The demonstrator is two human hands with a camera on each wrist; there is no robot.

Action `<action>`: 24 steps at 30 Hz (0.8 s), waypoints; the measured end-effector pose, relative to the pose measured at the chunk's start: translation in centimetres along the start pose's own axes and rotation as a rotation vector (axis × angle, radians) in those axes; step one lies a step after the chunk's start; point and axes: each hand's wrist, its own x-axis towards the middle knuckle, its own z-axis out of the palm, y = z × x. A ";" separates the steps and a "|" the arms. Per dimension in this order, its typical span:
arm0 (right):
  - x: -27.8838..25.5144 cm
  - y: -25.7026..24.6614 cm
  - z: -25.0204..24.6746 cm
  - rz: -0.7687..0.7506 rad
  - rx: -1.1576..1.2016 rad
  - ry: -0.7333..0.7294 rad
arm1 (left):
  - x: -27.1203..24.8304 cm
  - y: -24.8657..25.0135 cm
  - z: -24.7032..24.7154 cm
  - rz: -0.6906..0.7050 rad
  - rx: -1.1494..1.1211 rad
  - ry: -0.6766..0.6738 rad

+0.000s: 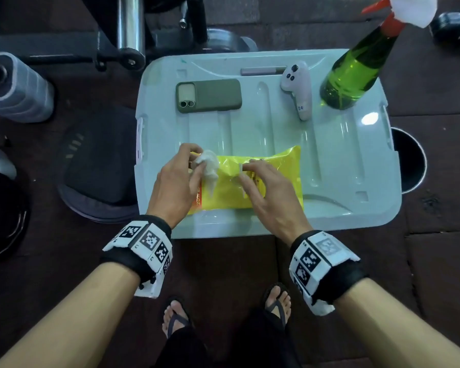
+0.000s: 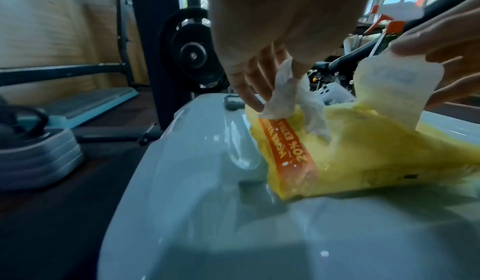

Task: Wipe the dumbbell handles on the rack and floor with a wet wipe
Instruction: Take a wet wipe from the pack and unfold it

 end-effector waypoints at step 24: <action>-5.7 -14.7 0.7 0.085 0.214 -0.391 | -9.2 6.2 -13.2 -0.441 -0.482 0.026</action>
